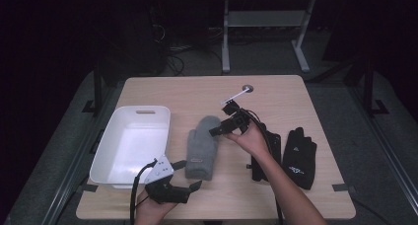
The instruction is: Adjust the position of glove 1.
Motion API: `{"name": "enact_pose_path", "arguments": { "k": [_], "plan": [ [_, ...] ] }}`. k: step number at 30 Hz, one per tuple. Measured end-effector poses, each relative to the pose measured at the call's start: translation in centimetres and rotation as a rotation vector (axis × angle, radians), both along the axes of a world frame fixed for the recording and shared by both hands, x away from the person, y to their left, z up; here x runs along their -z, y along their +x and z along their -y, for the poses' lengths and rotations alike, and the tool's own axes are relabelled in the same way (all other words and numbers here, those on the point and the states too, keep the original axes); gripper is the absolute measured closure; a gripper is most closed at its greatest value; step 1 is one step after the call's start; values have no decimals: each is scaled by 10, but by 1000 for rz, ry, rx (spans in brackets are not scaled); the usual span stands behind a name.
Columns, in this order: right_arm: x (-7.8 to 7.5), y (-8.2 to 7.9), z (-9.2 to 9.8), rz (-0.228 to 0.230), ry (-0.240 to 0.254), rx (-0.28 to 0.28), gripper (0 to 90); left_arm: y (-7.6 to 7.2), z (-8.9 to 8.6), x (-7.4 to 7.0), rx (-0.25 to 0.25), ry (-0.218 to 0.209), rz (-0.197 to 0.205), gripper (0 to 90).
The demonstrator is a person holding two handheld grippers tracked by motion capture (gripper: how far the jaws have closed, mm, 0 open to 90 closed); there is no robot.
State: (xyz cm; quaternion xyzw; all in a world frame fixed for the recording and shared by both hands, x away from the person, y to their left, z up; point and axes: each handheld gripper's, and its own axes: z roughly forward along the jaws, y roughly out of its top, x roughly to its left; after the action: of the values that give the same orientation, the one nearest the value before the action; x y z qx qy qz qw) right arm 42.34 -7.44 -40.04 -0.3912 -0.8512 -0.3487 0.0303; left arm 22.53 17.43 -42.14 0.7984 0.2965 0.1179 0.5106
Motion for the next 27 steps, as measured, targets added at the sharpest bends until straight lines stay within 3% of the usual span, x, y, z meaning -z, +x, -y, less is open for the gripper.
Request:
{"name": "enact_pose_path", "arguments": {
  "k": [9,13,15,18,27],
  "plan": [
    [7,23,0,-49,29,49,255,0,0,-1,0,-10,-3,168],
    [22,33,-2,-107,49,74,248,1,-1,-1,1,-14,-4,168],
    [25,34,-2,-113,48,77,245,1,-1,-1,1,-14,-4,168],
    [36,39,-4,-170,60,94,243,1,0,-1,2,-11,-6,168],
    [51,42,-11,-214,59,107,258,0,1,-1,2,-10,-6,168]
  ]
}}
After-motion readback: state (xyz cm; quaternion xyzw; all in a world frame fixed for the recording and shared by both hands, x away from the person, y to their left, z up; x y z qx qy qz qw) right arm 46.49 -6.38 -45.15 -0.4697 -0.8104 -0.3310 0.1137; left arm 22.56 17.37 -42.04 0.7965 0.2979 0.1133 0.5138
